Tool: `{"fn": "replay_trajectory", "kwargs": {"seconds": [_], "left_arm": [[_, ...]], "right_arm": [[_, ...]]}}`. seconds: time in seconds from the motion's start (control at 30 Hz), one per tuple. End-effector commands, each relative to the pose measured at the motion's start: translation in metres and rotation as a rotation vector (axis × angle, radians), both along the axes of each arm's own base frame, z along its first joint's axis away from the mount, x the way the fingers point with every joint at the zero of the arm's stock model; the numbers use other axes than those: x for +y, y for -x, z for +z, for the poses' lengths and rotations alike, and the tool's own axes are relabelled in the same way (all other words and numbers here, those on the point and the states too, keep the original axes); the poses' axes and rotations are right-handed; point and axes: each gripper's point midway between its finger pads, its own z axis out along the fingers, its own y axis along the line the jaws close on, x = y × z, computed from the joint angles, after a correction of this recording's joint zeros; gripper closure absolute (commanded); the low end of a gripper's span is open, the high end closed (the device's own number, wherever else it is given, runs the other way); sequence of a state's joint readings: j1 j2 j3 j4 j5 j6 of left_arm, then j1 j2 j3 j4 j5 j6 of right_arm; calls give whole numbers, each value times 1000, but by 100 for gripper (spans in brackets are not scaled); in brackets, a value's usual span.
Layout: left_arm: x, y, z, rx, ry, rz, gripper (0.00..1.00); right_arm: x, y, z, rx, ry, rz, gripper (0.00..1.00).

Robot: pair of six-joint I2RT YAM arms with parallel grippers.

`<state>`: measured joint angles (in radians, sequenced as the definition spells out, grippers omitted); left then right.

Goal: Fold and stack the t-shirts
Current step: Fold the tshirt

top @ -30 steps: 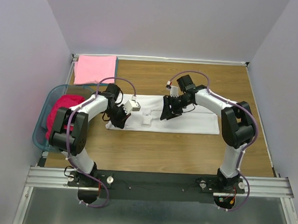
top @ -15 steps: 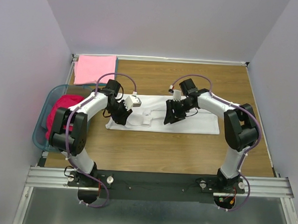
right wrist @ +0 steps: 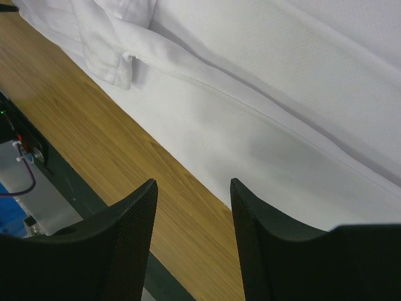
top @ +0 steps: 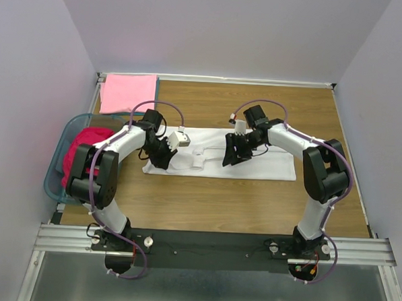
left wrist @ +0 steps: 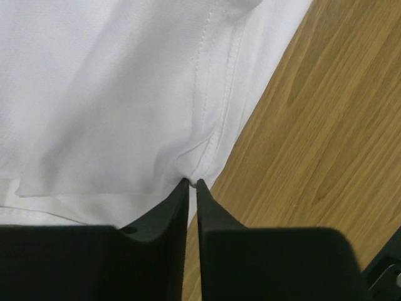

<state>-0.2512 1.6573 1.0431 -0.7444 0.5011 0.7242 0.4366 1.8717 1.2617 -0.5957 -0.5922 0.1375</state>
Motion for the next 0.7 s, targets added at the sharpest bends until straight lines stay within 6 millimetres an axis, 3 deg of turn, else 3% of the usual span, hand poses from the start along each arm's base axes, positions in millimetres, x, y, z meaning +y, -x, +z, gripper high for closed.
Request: {"fn": "replay_trajectory", "kwargs": {"seconds": [0.0,0.07,0.27,0.4,0.67], "left_arm": [[-1,-7,-5,-13,-17,10,93],[-2,-10,-4,-18,-18,15,100],[-4,-18,9,-49,-10,14,100],[-7,-31,29,-101,6,13,100],[-9,-54,45,-165,4,35,100]], "right_arm": [[-6,0,2,-20,15,3,42],[-7,2,2,-16,17,3,42],[-11,5,0,-10,23,10,42],[-15,6,-1,-6,27,7,43],[-20,6,-2,-2,30,0,43]]}}
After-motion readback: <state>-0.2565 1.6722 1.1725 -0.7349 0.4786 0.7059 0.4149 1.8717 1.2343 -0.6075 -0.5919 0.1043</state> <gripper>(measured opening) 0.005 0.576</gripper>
